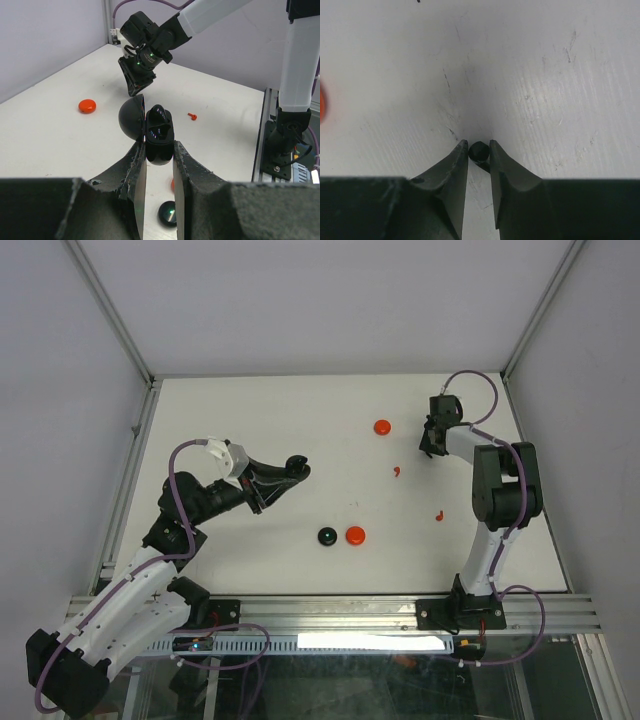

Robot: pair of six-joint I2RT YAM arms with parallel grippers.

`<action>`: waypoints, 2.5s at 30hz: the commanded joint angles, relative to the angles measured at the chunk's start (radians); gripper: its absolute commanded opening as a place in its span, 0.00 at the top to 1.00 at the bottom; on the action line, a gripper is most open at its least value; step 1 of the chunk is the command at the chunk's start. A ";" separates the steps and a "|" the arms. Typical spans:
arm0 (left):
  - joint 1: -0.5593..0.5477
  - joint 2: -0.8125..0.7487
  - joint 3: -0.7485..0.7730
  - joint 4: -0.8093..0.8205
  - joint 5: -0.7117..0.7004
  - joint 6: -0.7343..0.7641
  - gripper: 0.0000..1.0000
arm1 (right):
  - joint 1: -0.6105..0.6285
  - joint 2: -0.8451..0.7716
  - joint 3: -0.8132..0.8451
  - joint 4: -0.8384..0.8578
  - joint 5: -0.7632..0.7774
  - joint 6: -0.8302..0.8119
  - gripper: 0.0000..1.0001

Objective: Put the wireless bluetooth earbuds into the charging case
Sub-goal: Pick up the earbud from the center of the board, then place the earbud in the charging case.

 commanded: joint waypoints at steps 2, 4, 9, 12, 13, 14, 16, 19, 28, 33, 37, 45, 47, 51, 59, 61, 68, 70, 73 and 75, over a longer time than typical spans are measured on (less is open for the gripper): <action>0.012 -0.001 0.043 0.019 0.008 0.015 1.00 | -0.008 0.024 0.018 0.002 0.001 0.007 0.76; 0.012 -0.001 0.043 0.018 0.008 0.015 1.00 | -0.008 0.026 0.019 -0.006 0.002 -0.002 0.78; 0.012 0.000 0.044 0.017 0.008 0.016 1.00 | -0.005 -0.003 -0.004 -0.013 -0.020 -0.013 0.88; 0.012 0.003 0.042 0.018 0.008 0.020 1.00 | -0.001 -0.065 -0.046 0.013 -0.064 -0.012 0.89; 0.012 0.005 0.042 0.017 0.008 0.021 1.00 | 0.001 -0.087 -0.061 0.017 -0.080 -0.008 0.89; 0.012 0.006 0.042 0.018 0.008 0.023 1.00 | 0.004 -0.113 -0.075 0.024 -0.096 -0.003 0.89; 0.012 0.005 0.040 0.019 0.008 0.030 1.00 | 0.011 -0.180 -0.111 0.043 -0.131 0.009 0.89; 0.014 0.009 0.037 0.020 0.000 0.043 1.00 | 0.023 -0.281 -0.168 0.076 -0.188 0.030 0.89; 0.017 0.023 0.016 0.049 -0.108 0.003 1.00 | 0.066 -0.594 -0.310 0.174 -0.376 0.134 0.92; 0.018 0.021 -0.004 0.077 -0.114 -0.017 1.00 | 0.111 -0.718 -0.339 0.213 -0.444 0.201 0.92; 0.020 0.003 -0.036 0.123 -0.145 -0.035 1.00 | 0.173 -0.805 -0.346 0.257 -0.482 0.266 0.92; 0.020 -0.038 -0.108 0.235 -0.185 0.008 1.00 | 0.352 -0.914 -0.363 0.392 -0.487 0.379 0.93; 0.020 -0.044 -0.119 0.250 -0.175 0.029 1.00 | 0.406 -0.923 -0.366 0.434 -0.490 0.398 0.93; 0.020 -0.054 -0.137 0.276 -0.142 0.068 1.00 | 0.506 -0.921 -0.367 0.513 -0.489 0.420 0.94; 0.020 -0.069 -0.154 0.303 -0.100 0.115 1.00 | 0.667 -0.902 -0.399 0.729 -0.484 0.421 0.95; 0.020 -0.070 -0.153 0.306 -0.074 0.122 1.00 | 0.713 -0.887 -0.398 0.764 -0.481 0.417 0.95; 0.020 -0.077 -0.154 0.309 0.012 0.149 1.00 | 0.803 -0.832 -0.383 0.832 -0.457 0.394 0.96; 0.020 -0.085 -0.156 0.309 0.016 0.154 1.00 | 0.826 -0.820 -0.381 0.833 -0.438 0.381 0.96; 0.020 -0.093 -0.156 0.309 0.031 0.157 1.00 | 0.850 -0.798 -0.383 0.838 -0.410 0.367 0.97; 0.020 -0.094 -0.153 0.310 0.041 0.156 1.00 | 0.861 -0.785 -0.388 0.859 -0.398 0.362 0.97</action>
